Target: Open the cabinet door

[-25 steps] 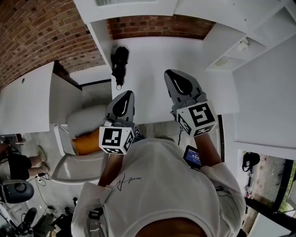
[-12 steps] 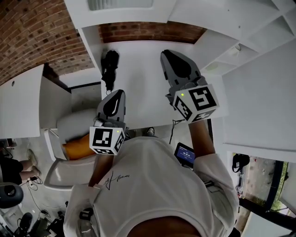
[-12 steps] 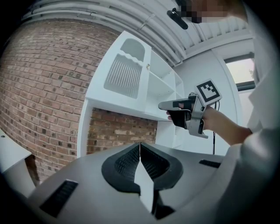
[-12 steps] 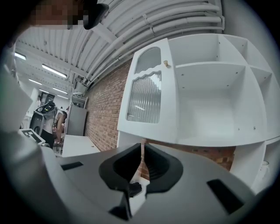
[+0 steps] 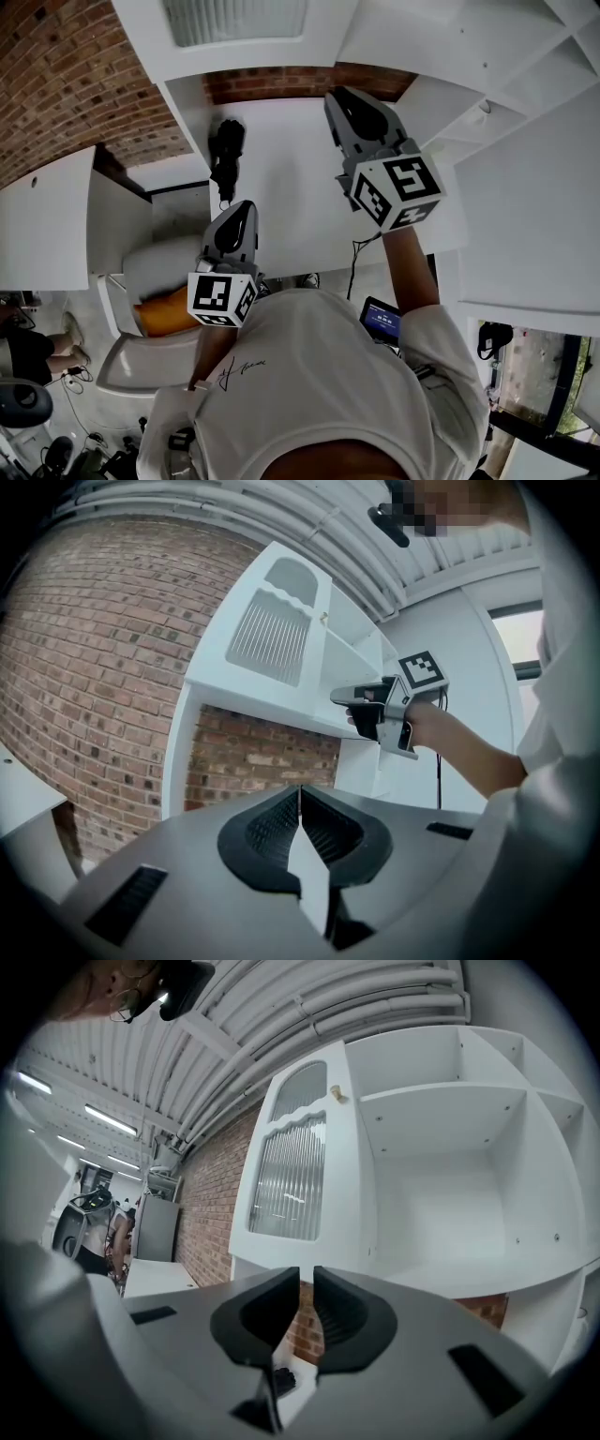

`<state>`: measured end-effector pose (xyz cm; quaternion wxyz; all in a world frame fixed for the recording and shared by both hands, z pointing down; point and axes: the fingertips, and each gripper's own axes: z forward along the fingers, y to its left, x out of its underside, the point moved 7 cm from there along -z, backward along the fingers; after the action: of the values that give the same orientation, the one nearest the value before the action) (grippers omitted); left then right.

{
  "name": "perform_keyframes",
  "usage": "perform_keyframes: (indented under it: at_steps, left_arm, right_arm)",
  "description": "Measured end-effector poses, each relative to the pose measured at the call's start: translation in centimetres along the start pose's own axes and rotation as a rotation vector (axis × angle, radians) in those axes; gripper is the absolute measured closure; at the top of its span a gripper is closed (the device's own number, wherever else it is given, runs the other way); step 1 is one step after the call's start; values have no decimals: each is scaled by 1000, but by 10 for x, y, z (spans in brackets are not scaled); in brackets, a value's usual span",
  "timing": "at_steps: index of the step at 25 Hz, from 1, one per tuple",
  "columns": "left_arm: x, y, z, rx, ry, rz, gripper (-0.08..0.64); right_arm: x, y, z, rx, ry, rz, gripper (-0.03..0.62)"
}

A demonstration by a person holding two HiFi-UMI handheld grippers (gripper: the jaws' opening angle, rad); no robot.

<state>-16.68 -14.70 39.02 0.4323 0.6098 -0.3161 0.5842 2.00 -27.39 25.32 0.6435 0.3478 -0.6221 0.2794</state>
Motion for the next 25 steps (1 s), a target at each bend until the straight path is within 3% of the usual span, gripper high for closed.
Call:
perform_keyframes:
  at_steps: [2, 5, 16, 25]
  left_arm:
    - [3, 0, 1, -1, 13, 3, 543]
    - [5, -1, 3, -3, 26, 10, 543]
    - [8, 3, -1, -36, 46, 14, 543]
    - [10, 5, -9, -77, 50, 6, 543]
  right_arm:
    - [-4, -7, 5, 9, -14, 14, 558]
    - [-11, -17, 13, 3, -21, 28, 446]
    - [-10, -48, 53, 5, -2, 68, 388]
    - [-2, -52, 75, -28, 51, 45, 347]
